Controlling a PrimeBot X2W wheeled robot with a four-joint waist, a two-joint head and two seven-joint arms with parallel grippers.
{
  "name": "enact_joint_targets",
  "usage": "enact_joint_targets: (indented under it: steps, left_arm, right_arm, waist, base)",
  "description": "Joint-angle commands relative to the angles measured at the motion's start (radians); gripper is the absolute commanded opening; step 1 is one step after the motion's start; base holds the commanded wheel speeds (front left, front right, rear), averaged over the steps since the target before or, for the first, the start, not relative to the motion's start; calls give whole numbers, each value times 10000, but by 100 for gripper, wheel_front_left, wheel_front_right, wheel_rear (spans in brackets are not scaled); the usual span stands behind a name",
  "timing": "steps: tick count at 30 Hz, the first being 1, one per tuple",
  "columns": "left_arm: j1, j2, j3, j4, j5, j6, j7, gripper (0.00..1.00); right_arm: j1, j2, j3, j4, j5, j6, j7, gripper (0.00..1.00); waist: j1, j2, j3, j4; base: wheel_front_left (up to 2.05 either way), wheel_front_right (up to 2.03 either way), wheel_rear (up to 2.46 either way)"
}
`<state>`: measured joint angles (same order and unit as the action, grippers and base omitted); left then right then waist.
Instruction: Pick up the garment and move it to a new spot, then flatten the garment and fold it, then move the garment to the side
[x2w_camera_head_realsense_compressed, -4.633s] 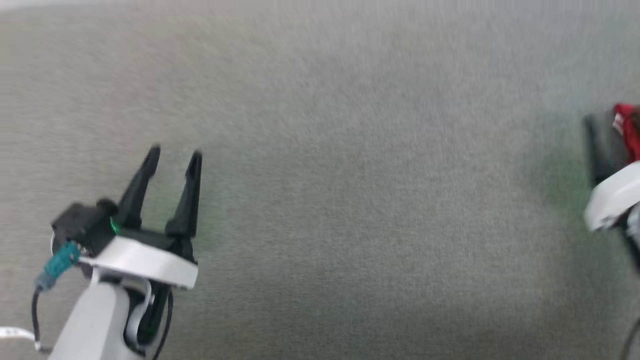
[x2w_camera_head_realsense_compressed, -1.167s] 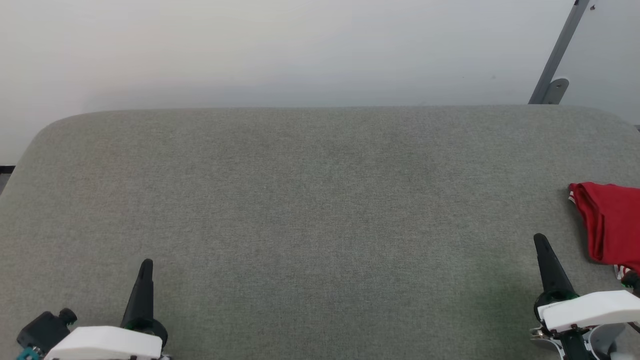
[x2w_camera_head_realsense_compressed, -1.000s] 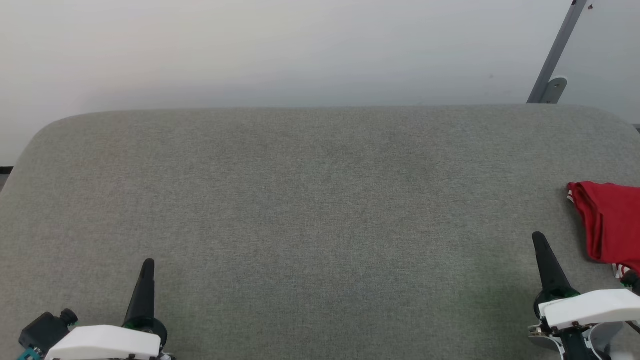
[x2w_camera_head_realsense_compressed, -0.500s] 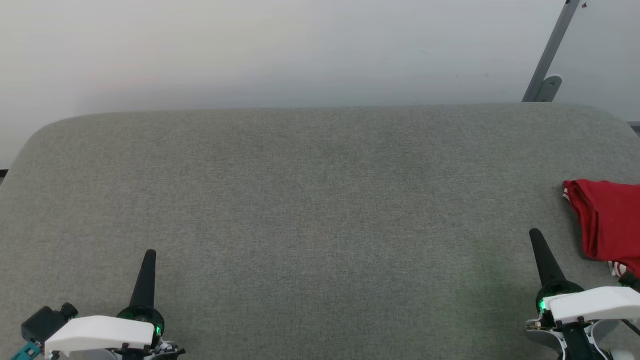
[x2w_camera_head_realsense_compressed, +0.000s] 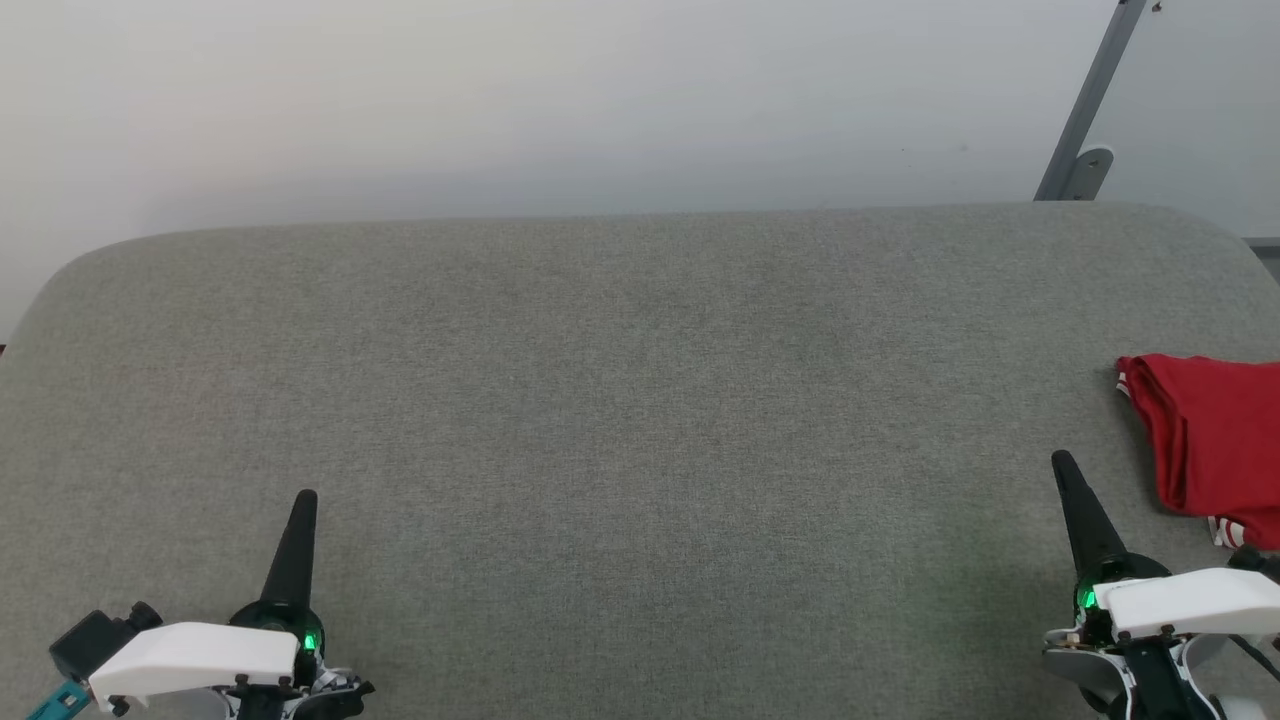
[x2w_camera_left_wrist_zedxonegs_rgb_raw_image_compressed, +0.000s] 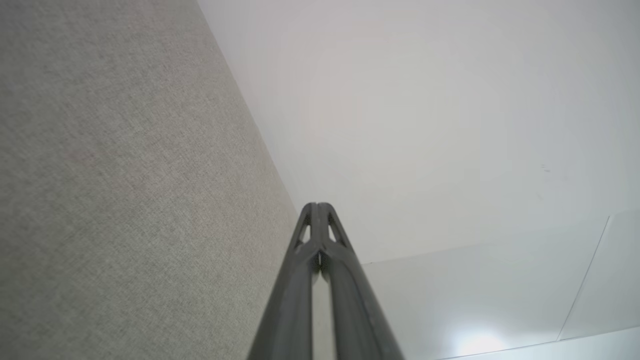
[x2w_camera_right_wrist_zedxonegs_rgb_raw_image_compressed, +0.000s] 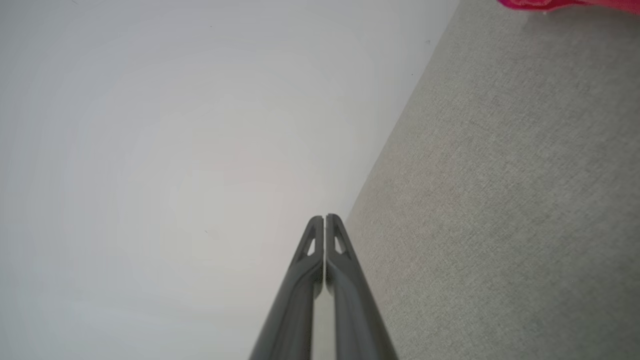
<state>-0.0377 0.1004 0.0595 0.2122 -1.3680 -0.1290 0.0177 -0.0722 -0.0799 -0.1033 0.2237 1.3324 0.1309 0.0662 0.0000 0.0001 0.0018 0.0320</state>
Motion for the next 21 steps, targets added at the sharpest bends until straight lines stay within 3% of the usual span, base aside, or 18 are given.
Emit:
enact_joint_targets:
  steps: [1,21]
  left_arm:
    - [-233,22,54,-42,-160,-21,39,0]
    - [-504,-205,246,167,-1479,-26,481,0]
  right_arm:
    - [-165,13,-29,-52,172,2,38,0]
    - [-281,180,-84,103,1598,-1,299,0]
  waist:
    - [0,-1,0,-6]
    - [0,-1,6,-160]
  base:
    - [0,0,0]
    - [0,0,0]
